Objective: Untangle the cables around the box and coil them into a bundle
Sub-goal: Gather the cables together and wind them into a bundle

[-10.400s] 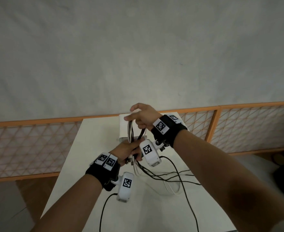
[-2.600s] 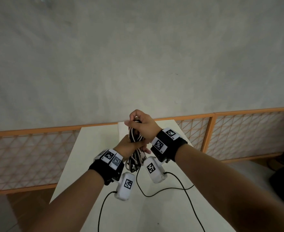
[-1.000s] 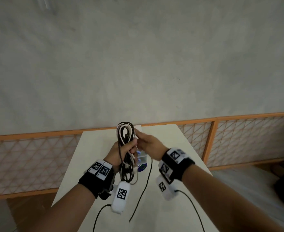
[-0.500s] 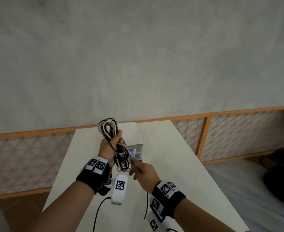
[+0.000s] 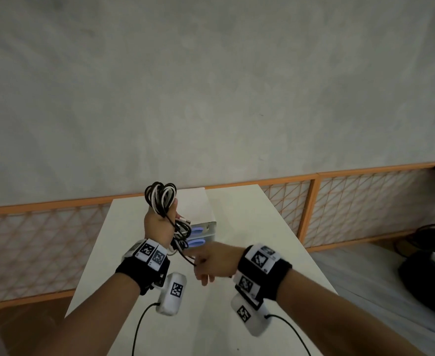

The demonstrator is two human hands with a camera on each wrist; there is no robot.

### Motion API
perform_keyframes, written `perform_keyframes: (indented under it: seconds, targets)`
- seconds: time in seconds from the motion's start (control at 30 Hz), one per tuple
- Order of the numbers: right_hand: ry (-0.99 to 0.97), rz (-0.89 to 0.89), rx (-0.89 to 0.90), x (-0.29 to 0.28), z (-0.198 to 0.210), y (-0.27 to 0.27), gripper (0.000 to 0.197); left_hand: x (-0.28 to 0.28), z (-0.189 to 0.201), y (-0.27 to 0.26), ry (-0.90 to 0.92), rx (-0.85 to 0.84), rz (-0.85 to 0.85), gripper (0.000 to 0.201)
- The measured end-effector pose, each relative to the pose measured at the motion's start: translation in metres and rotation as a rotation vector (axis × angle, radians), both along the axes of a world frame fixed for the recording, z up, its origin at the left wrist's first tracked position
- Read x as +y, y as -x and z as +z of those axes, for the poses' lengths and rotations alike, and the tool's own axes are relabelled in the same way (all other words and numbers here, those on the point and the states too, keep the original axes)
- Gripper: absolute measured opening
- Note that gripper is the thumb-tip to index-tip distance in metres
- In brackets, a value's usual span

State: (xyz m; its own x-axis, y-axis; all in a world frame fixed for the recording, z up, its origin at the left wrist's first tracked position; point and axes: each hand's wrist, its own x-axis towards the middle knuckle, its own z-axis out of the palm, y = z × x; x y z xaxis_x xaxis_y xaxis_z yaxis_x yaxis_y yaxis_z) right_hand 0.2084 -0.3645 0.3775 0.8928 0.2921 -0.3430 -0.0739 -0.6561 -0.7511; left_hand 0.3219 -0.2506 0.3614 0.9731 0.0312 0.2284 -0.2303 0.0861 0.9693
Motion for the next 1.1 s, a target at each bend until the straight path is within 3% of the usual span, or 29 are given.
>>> perform_keyframes:
  seconds: [0.07, 0.17, 0.27, 0.33, 0.43, 0.53, 0.6, 0.67, 0.7, 0.8, 0.83, 0.93, 1.0, 1.1]
  targets:
    - [-0.247, -0.048, 0.042, 0.002, 0.022, 0.000, 0.055, 0.003, -0.009, -0.003, -0.041, 0.027, -0.028, 0.027]
    - [-0.630, -0.095, 0.146, 0.003, 0.042, -0.002, 0.032, 0.003, -0.014, 0.004, -0.017, 0.081, -0.111, 0.027]
    - [-0.913, -0.146, 0.160, 0.004, 0.039, -0.010, 0.037, 0.002, -0.014, 0.014, -0.005, 0.183, -0.317, 0.019]
    - [-0.790, -0.203, -0.009, 0.009, 0.031, -0.021, 0.034, -0.002, -0.014, 0.018, -0.031, 0.221, -0.345, 0.028]
    - [-0.207, -0.183, -0.471, 0.009, 0.033, -0.033, 0.024, -0.008, -0.015, 0.023, -0.003, 0.253, -0.322, 0.047]
    - [0.156, -0.113, -0.848, 0.003, 0.038, -0.042, 0.020, -0.009, -0.016, 0.034, 0.024, 0.371, -0.462, 0.041]
    - [0.335, -0.156, -1.007, 0.002, 0.041, -0.047, 0.022, -0.006, -0.020, 0.034, 0.046, 0.427, -0.492, 0.041]
    - [0.412, -0.227, -0.950, 0.001, 0.044, -0.051, 0.035, -0.006, -0.019, 0.035, 0.047, 0.444, -0.519, 0.039]
    - [0.360, -0.260, -0.837, 0.000, 0.046, -0.053, 0.048, -0.006, -0.016, 0.037, 0.037, 0.449, -0.534, 0.034]
    - [-0.048, -0.216, -0.566, -0.006, 0.051, -0.057, 0.072, -0.009, -0.006, 0.043, 0.055, 0.446, -0.616, 0.021]
    - [-0.034, -0.142, -0.554, -0.007, 0.051, -0.057, 0.066, -0.010, -0.003, 0.043, 0.050, 0.446, -0.620, 0.016]
    - [0.167, -0.023, -0.557, -0.016, 0.055, -0.059, 0.023, -0.010, 0.001, 0.043, -0.013, 0.419, -0.639, 0.015]
    - [0.190, -0.008, -0.518, -0.023, 0.057, -0.060, 0.019, -0.010, 0.000, 0.043, -0.037, 0.392, -0.668, 0.010]
    - [0.295, 0.009, -0.484, -0.029, 0.059, -0.061, 0.029, -0.016, 0.003, 0.047, -0.005, 0.399, -0.706, 0.010]
